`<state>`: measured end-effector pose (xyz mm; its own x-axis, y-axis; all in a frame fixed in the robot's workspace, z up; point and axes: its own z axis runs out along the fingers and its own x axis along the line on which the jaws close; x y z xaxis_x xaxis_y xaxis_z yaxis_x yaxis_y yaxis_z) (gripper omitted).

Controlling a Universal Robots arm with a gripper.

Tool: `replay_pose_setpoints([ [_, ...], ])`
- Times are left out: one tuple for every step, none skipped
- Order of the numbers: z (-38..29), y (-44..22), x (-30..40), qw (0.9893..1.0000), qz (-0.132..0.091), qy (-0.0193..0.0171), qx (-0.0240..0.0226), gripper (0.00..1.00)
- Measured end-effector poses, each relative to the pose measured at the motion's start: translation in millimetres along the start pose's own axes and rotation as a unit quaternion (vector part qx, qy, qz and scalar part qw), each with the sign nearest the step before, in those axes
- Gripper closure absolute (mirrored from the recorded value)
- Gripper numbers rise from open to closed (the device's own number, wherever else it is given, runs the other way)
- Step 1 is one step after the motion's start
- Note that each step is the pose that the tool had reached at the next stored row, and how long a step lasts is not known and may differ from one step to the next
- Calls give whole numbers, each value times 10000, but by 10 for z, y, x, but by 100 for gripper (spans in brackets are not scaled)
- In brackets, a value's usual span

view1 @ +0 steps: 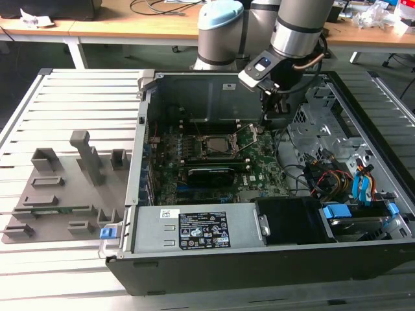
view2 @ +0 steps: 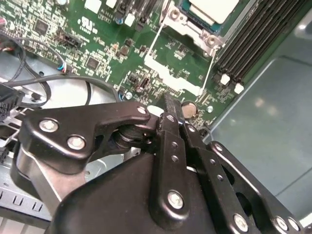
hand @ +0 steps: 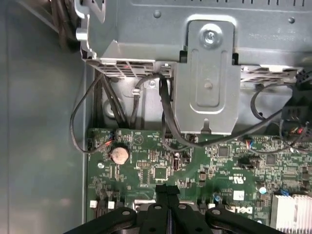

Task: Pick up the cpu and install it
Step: 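Close the cpu cover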

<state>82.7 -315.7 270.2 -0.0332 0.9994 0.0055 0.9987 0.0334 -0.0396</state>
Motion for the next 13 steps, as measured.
replay_pose_setpoints([
  [12,22,3,10000,-1,0,2,89],
  [22,33,5,10000,-1,0,2,89],
  [34,43,6,10000,-1,0,2,89],
  [56,51,6,10000,-1,0,3,89],
  [93,53,6,10000,-1,0,5,89],
  [134,54,6,10000,-1,0,7,89],
  [196,55,5,10000,-3,0,9,89],
  [214,42,6,10000,-3,0,9,89],
  [220,24,7,10000,-3,0,9,89],
  [224,4,7,10000,-3,0,9,89],
  [225,-9,7,10000,-3,0,9,89],
  [225,-9,7,10000,-4,0,9,89],
  [226,-10,7,10000,-3,0,9,89],
])
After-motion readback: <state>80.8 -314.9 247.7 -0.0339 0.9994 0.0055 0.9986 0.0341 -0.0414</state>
